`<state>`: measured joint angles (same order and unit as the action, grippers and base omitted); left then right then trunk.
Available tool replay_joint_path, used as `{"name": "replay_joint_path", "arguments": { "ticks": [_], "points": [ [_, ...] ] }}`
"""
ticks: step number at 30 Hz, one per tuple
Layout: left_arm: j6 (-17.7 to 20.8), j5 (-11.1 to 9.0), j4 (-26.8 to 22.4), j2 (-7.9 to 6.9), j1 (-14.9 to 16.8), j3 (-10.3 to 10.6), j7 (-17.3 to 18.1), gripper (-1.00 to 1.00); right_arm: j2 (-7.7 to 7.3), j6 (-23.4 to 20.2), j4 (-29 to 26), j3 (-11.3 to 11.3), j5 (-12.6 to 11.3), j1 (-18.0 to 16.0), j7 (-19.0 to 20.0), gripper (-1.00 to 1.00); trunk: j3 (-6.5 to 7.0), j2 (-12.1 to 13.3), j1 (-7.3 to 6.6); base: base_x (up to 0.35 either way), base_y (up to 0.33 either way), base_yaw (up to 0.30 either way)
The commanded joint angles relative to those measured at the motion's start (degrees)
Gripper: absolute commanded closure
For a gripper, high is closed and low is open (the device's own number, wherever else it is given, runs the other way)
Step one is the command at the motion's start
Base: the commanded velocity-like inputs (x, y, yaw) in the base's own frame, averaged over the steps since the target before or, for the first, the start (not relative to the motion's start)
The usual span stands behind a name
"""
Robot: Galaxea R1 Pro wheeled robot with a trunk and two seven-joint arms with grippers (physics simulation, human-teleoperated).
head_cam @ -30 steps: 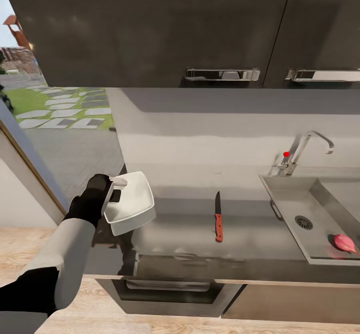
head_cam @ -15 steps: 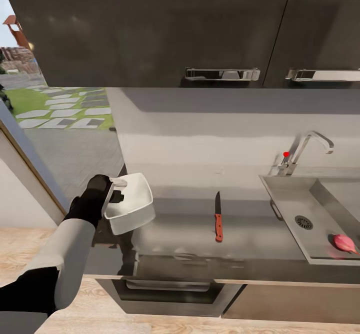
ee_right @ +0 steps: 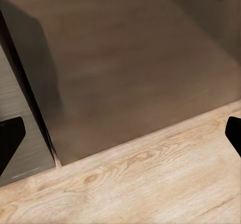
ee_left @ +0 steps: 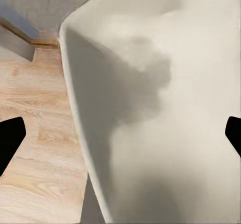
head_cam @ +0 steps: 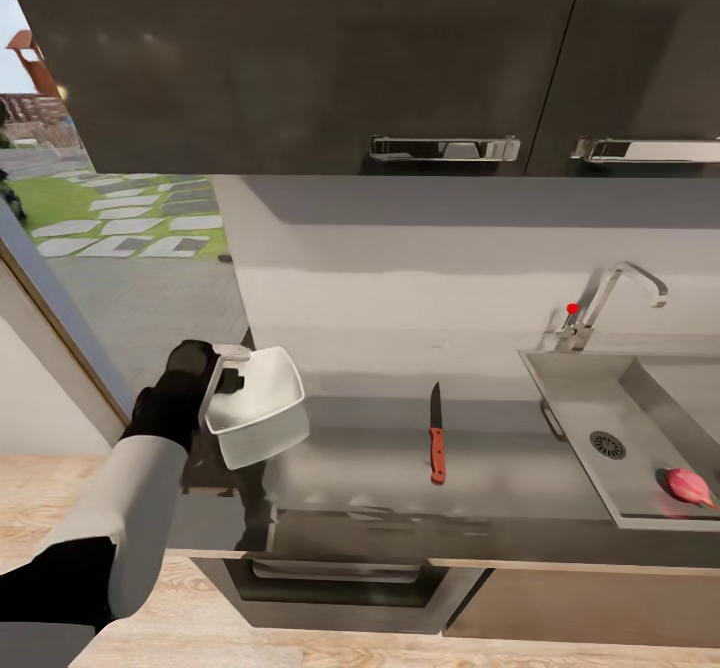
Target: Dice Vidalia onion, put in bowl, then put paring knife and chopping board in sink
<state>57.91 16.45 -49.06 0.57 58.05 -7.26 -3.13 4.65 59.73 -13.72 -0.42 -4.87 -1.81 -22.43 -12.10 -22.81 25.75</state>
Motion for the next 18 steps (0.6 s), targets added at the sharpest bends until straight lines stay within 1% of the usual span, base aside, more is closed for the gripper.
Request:
{"name": "replay_joint_path", "arguments": {
  "ticks": [1,4,10,18],
  "points": [
    [0.25,-0.32,-0.76,0.05,0.05,-0.16,-0.32,-1.00,0.01,0.27,0.00,-0.02,-0.50,-0.04,0.37,-1.00,-0.11,-0.11,0.04,0.000,0.000,0.000],
    [0.51,-0.38,-4.13,0.05,0.05,-0.21,-0.30,-1.00,0.01,0.27,0.00,-0.02,-0.50,-0.04,0.37,-1.00,-0.11,-0.11,0.04,0.000,0.000,0.000],
    [0.61,-0.44,-8.21,0.05,0.05,-0.24,-0.23,-1.00,0.01,0.27,0.00,-0.02,-0.50,-0.04,0.37,-1.00,-0.11,-0.11,0.04,0.000,0.000,0.000],
    [0.63,-0.52,-9.21,0.05,0.05,-0.14,-0.21,-1.00,0.01,0.27,0.00,-0.02,-0.50,-0.04,0.37,-1.00,-0.11,-0.11,0.04,0.000,0.000,0.000]
  ]
}}
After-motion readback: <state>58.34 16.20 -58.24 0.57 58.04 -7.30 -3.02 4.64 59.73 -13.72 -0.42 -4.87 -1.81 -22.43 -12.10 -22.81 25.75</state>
